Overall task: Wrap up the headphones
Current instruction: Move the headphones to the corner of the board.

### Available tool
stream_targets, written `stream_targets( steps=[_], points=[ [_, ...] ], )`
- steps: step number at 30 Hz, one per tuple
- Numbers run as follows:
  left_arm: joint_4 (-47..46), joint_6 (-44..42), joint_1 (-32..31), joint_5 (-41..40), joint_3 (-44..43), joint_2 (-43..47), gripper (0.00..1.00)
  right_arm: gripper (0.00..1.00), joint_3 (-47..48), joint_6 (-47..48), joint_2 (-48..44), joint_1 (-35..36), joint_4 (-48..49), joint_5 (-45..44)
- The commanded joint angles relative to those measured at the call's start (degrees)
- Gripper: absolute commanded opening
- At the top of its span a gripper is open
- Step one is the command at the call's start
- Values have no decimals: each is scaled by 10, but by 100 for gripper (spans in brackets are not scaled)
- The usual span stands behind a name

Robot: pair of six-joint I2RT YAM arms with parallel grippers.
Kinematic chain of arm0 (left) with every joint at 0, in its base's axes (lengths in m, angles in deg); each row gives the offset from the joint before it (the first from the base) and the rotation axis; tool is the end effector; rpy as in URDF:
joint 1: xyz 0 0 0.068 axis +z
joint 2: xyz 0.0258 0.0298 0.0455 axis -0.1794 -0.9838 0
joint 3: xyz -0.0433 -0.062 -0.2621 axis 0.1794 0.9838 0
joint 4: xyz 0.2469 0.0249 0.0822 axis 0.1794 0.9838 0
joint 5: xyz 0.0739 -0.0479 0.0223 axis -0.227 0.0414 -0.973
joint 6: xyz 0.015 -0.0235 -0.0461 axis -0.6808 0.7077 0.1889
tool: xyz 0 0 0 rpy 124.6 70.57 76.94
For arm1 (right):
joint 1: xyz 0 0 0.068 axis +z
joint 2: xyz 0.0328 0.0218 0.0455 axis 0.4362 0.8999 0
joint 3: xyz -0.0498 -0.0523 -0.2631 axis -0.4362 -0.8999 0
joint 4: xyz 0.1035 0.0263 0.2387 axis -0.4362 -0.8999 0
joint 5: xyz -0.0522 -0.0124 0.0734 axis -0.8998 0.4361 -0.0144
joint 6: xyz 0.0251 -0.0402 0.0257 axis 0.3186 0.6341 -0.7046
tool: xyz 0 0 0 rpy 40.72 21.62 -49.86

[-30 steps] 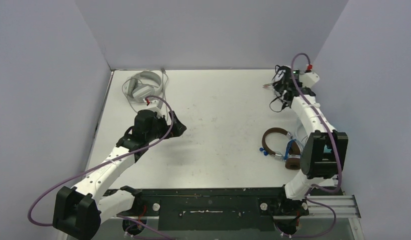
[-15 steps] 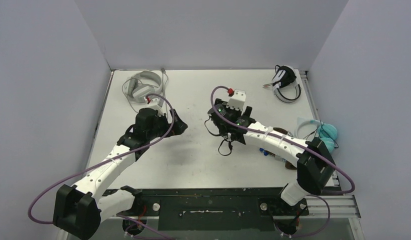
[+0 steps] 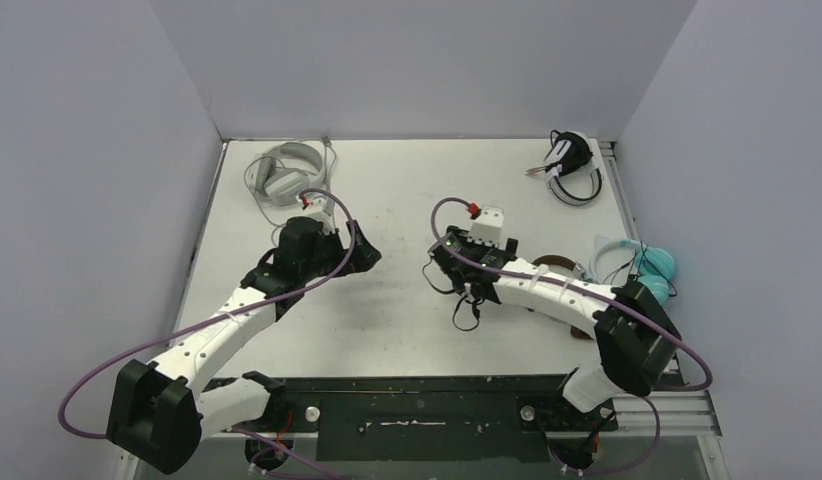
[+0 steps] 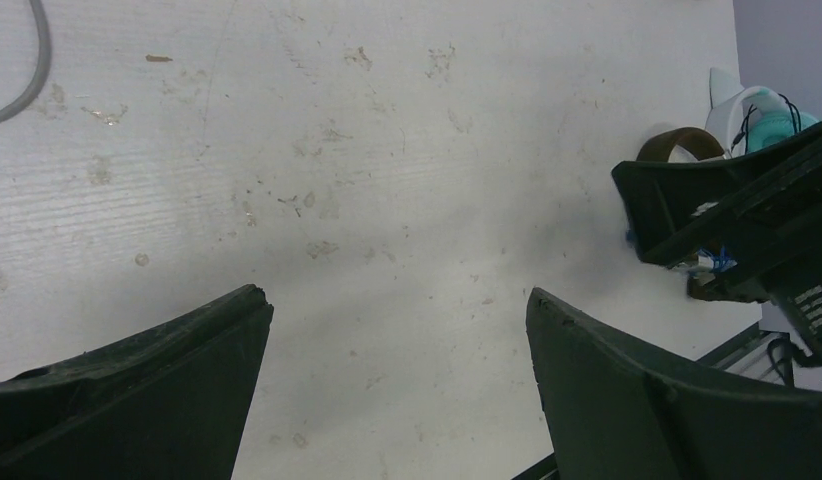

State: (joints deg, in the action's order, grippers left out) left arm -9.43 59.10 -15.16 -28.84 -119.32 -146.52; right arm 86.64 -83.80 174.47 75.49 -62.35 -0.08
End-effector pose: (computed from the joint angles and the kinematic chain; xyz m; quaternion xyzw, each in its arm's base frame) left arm 0.2194 -0.1088 0.2571 -0.0468 0.8687 -0.2884 0.3999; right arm 0.2192 0.2188 0.2197 0.1151 0.8885 -0.0481 0.4416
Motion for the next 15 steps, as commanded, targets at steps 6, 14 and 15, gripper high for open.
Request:
stream_targets(
  steps=[6,14,15],
  points=[
    [-63,4,-43,-15,-16,-44,97,98,-139,43,-233,-251,-18,128],
    [-82,-3,-60,-6,-16,-68,97,93,-183,77,-237,-490,-9,321],
    [-84,-3,-60,-5,-16,-68,97,93,-183,79,-227,-510,-7,329]
  ],
)
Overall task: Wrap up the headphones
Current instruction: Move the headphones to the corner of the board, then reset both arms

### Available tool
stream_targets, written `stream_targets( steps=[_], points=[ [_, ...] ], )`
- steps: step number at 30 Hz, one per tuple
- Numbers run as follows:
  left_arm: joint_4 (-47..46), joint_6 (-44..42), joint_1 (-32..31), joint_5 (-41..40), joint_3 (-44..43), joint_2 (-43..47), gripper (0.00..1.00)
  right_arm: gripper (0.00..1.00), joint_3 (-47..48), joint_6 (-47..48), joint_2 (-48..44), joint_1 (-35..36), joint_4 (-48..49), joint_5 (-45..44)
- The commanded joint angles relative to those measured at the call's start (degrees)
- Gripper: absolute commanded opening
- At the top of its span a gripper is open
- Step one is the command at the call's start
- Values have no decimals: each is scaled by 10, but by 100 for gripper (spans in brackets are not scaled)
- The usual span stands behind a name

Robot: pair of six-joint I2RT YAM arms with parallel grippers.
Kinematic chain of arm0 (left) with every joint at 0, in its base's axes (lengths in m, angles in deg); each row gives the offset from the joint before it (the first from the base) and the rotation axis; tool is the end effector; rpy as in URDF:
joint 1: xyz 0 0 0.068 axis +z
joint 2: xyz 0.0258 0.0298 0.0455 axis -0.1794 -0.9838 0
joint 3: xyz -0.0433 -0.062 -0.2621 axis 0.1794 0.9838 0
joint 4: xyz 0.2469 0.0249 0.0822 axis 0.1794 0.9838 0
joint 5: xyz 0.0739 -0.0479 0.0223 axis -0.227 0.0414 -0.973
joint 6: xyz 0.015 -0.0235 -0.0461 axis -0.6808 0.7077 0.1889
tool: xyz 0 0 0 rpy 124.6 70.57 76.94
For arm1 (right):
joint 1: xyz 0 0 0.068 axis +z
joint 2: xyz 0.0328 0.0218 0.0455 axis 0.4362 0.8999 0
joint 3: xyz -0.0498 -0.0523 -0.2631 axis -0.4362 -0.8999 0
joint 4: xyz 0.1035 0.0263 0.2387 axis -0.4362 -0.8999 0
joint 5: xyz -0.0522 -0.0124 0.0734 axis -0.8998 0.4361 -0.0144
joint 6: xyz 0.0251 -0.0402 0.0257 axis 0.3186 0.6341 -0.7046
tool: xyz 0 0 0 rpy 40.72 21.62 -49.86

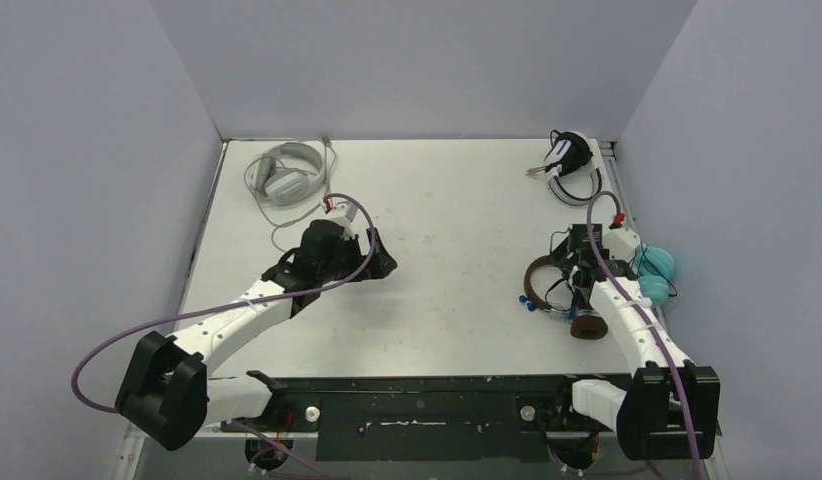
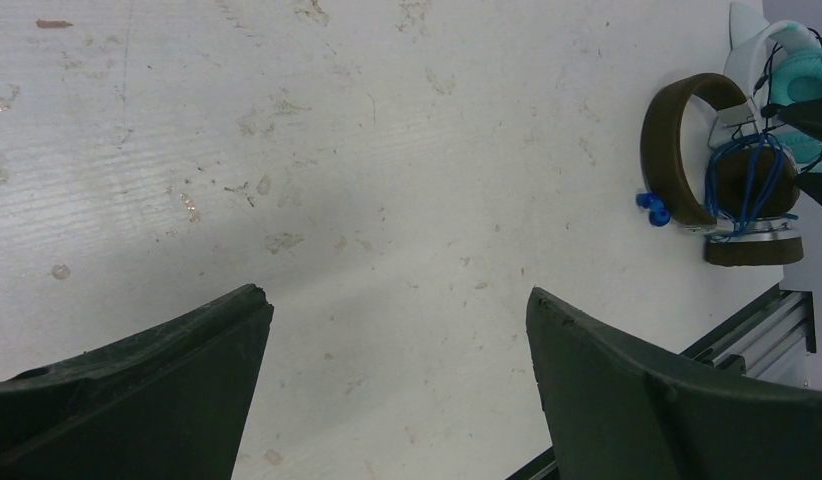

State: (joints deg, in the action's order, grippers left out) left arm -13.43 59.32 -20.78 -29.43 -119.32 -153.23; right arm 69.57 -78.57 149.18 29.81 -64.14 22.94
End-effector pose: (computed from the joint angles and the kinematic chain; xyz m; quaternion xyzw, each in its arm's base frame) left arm 0.2248 -0.1397 0.2360 -0.0098 0.8814 -0.2939 0.3697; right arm 0.2185 0.0016 0.2281 0.3920 0.8459 -0.0338 0.3601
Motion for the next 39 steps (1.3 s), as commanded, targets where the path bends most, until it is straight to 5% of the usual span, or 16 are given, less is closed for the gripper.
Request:
stream_targets(
  steps=[1,9,14,19,26,34,39],
  points=[
    [-44,-6,-4,2,-16,0,97,92,-10,27,36,-71,11,102],
    [-42,-15,-4,6,-15,8,97,89,6,21,42,-164,22,42],
    [-34,-21,-4,9,-25,1,97,87,7,36,62,-203,45,121],
    [-38,-16,-5,9,-22,2,97,90,13,72,28,-185,41,123],
    [-23,-21,-5,-12,-27,16,97,100,24,156,-32,-45,73,160],
    [-41,-68,-5,-93,6,115,97,100,-55,219,-163,-30,221,277],
    [-91,-137,-7,-122,35,194,97,100,-114,231,-239,-29,294,263]
  ],
)
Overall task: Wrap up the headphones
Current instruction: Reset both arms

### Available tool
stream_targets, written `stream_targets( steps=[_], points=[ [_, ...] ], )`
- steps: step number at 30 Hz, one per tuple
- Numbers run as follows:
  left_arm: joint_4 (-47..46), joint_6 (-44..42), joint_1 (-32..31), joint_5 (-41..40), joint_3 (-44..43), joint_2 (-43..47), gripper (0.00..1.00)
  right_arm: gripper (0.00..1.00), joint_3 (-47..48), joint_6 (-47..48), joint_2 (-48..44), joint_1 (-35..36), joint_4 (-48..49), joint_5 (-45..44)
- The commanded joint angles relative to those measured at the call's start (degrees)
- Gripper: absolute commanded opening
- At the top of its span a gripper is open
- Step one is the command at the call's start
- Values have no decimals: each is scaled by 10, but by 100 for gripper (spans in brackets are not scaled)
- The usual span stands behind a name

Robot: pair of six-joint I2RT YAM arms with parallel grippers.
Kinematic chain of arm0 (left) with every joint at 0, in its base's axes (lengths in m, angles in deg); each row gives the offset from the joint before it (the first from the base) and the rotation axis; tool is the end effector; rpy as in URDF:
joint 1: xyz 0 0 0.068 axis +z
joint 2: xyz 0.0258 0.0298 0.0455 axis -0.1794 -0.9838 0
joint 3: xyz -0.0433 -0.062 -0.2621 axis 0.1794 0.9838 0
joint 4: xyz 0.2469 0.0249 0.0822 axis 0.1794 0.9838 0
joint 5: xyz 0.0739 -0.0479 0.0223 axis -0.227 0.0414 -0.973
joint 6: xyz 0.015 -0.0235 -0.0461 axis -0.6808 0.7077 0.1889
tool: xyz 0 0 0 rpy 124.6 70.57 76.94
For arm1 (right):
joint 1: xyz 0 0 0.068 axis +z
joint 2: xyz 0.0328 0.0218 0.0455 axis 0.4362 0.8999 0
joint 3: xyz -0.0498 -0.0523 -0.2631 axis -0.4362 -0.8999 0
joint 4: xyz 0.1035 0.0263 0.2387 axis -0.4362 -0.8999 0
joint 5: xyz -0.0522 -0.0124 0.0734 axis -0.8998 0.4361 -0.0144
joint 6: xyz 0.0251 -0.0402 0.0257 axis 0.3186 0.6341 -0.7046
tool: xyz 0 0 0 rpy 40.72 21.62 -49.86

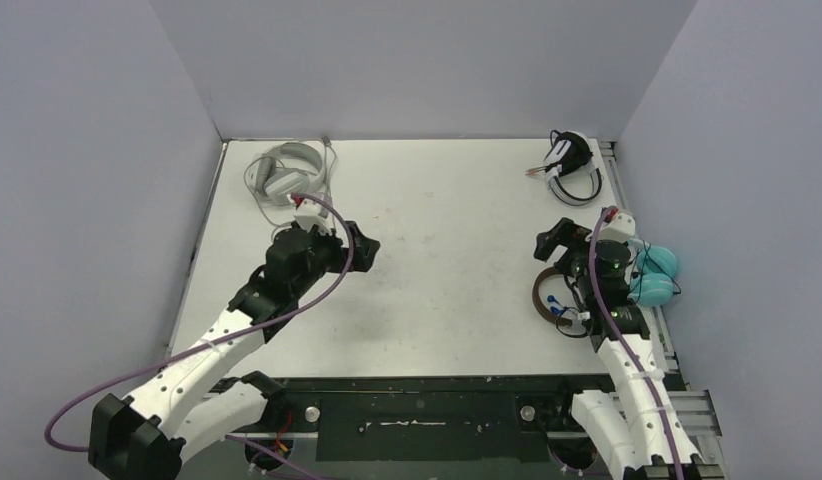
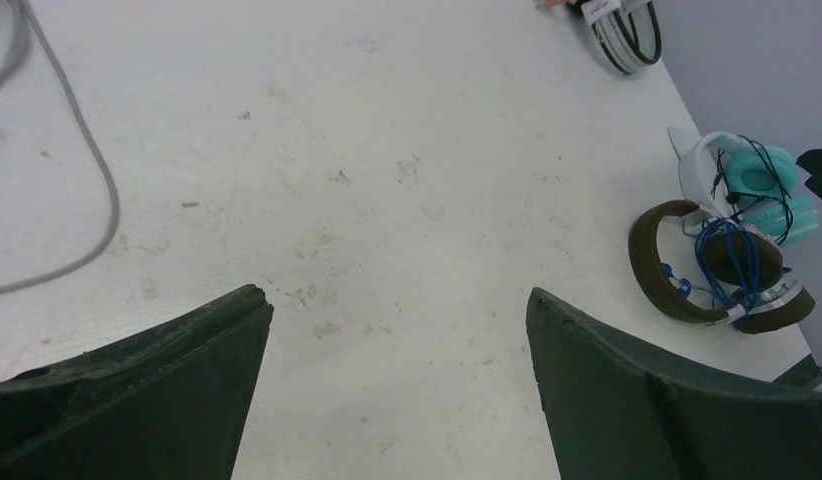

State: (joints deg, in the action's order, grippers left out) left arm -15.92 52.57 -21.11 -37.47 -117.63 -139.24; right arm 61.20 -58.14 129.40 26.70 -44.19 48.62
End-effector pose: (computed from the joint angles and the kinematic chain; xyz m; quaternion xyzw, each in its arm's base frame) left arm 0.1955 -0.1177 0.2855 0.0077 0.8141 -0.2755 0.5111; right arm 0.1844 0.0049 0.2701 0.1615 0.8108 0.1530 0.5415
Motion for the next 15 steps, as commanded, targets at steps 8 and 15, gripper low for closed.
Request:
stream_targets(
  steps=[8,15],
  points=[
    [-168,-164,-14,-163,90,86,97,100,-129,33,-99,2,265,-11],
    [-380,-232,-13,-247,192,51,97,100,-136,112,11,1,382,-19]
  ],
)
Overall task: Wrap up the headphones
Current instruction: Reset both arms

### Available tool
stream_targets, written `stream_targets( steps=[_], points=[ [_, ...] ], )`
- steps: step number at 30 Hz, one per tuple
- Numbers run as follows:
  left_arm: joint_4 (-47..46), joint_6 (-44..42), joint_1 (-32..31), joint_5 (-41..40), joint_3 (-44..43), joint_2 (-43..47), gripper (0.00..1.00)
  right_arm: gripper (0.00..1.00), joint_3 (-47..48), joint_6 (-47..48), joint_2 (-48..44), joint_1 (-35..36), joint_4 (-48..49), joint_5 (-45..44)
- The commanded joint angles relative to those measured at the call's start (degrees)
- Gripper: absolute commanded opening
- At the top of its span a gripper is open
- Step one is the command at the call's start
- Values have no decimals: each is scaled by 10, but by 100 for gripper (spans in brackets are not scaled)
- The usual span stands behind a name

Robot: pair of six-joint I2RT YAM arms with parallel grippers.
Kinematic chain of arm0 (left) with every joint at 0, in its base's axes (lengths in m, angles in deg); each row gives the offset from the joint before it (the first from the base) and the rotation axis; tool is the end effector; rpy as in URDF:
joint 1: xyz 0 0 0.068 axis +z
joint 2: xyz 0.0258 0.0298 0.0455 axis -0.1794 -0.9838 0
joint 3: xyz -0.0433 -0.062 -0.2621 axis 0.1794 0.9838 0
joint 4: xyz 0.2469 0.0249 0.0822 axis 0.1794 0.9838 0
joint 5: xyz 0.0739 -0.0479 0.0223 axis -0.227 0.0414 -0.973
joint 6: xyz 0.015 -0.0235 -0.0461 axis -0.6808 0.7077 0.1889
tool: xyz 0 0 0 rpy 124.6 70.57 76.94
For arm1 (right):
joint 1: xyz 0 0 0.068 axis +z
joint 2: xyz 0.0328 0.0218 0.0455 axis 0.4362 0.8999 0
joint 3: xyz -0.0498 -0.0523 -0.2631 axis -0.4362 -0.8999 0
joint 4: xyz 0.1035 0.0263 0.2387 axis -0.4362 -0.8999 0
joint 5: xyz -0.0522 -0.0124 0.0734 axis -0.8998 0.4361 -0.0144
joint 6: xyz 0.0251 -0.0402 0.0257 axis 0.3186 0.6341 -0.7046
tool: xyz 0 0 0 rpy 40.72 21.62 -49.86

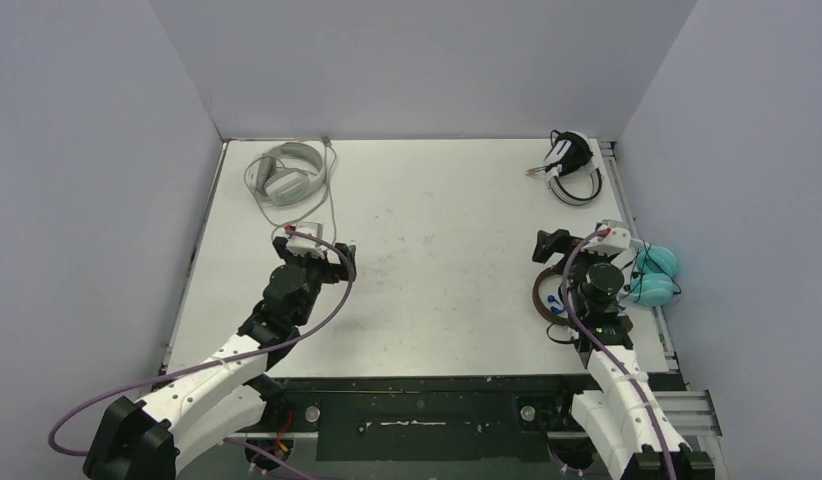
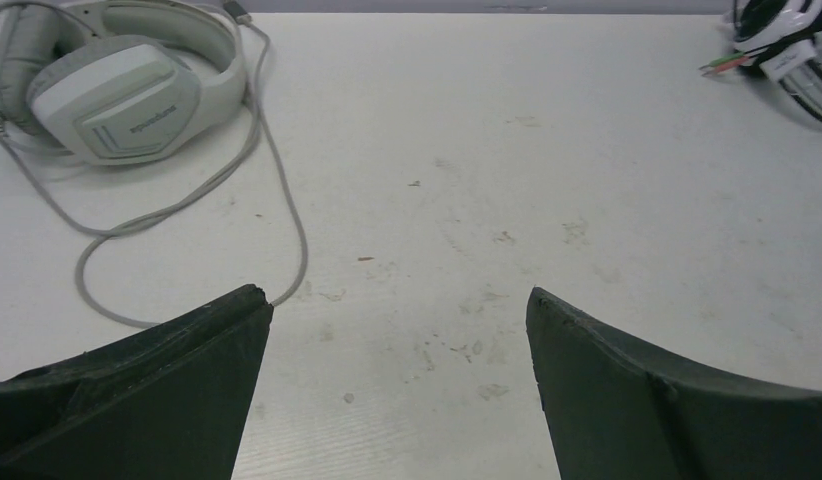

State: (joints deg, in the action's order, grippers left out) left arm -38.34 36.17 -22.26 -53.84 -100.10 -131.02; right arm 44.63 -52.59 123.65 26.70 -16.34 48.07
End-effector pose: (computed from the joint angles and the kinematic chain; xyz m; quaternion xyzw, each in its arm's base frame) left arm 0.1720 -0.0963 0.2462 0.0219 0.7405 -0.1397 0.6570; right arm 0.1722 0.0044 0.2343 0.1064 0.7267 0.1416 0.6637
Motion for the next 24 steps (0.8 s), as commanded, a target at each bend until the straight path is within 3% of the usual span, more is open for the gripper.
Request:
stream_targets(
  steps=[1,4,7,12,17,20,24],
  points=[
    [-184,-81,1,-97,20,-48,97,100,31,56,86,1,117,-25],
    [-241,-117,20,-124,31,-94,97,100,5,81,128,1,207,-59],
    [-271,-150,70,-139,31,-145,97,99,18,123,199,1,220,-92],
    [-327,-98,182,-101,68,-200,97,99,-18,136,287,1,312,-151],
    [-393,-116,191,-109,124,-237,97,96,-43,160,371,2,430,-157],
    [-481,-130,223,-74,150,-295,97,95,-19,168,405,3,412,-153],
    [-478,-103,249,8,129,-327,97,95,-19,170,477,4,466,-151]
  ],
)
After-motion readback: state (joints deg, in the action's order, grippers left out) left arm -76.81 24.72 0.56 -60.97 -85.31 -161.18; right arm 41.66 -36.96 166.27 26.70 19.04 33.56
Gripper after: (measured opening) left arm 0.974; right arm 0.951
